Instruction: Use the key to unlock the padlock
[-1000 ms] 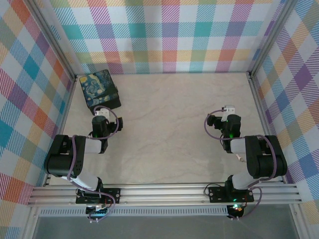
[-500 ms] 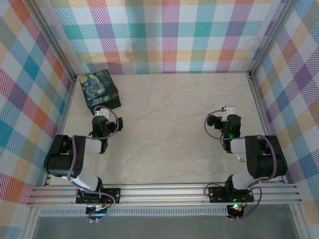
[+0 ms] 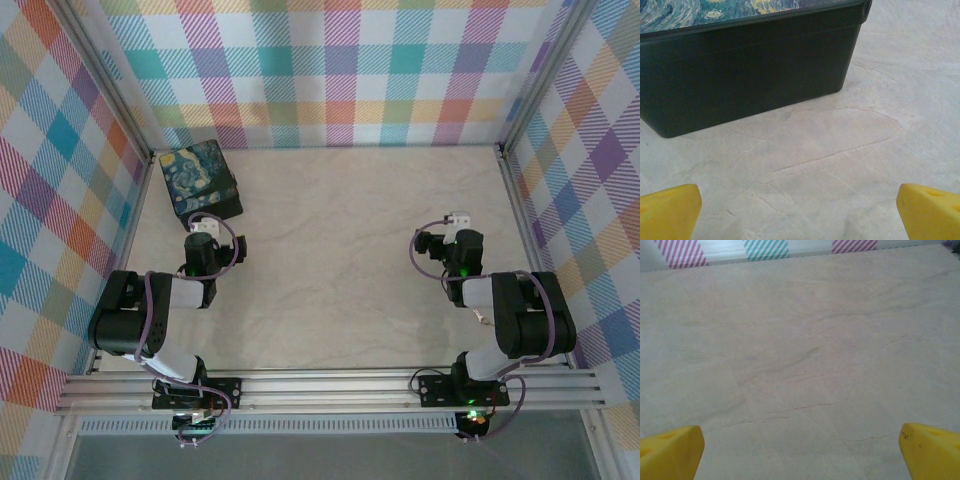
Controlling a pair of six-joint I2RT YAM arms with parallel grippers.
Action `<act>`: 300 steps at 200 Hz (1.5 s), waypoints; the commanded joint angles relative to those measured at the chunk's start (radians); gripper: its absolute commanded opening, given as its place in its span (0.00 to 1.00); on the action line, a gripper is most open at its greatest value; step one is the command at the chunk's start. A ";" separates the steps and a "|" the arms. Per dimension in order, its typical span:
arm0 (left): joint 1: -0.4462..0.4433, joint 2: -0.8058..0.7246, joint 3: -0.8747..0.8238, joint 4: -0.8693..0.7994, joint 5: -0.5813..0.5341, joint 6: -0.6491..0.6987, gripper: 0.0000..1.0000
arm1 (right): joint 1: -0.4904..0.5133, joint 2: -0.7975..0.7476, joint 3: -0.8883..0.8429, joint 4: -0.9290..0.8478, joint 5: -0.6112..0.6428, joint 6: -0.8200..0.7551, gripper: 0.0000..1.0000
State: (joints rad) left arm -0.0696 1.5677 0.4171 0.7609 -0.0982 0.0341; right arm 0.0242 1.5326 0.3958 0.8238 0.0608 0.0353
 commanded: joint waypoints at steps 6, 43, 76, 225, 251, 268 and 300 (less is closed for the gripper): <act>-0.001 -0.077 0.110 -0.202 -0.105 -0.048 0.92 | -0.003 -0.057 0.071 -0.136 0.008 -0.011 1.00; -0.019 -0.228 0.367 -0.636 -0.300 -0.164 0.87 | -0.005 -0.242 0.269 -0.693 0.259 0.204 1.00; -0.056 -0.295 0.544 -1.030 -0.461 -0.479 0.89 | -0.103 -0.239 0.547 -1.365 0.398 0.560 1.00; -0.292 -0.262 0.756 -1.320 -0.352 -0.456 0.88 | -0.300 -0.461 0.203 -1.638 0.367 0.836 0.86; -0.294 -0.279 0.762 -1.352 -0.350 -0.497 0.88 | -0.305 -0.403 0.224 -1.552 0.297 0.756 0.80; -0.296 -0.287 0.756 -1.368 -0.356 -0.513 0.88 | -0.306 -0.346 0.252 -1.536 0.251 0.735 0.80; -0.300 -0.300 0.750 -1.390 -0.366 -0.534 0.88 | -0.308 -0.285 0.238 -1.483 0.182 0.750 0.76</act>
State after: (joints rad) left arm -0.3599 1.2999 1.1530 -0.5819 -0.4549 -0.4675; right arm -0.2756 1.2201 0.6250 -0.7067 0.3176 0.7990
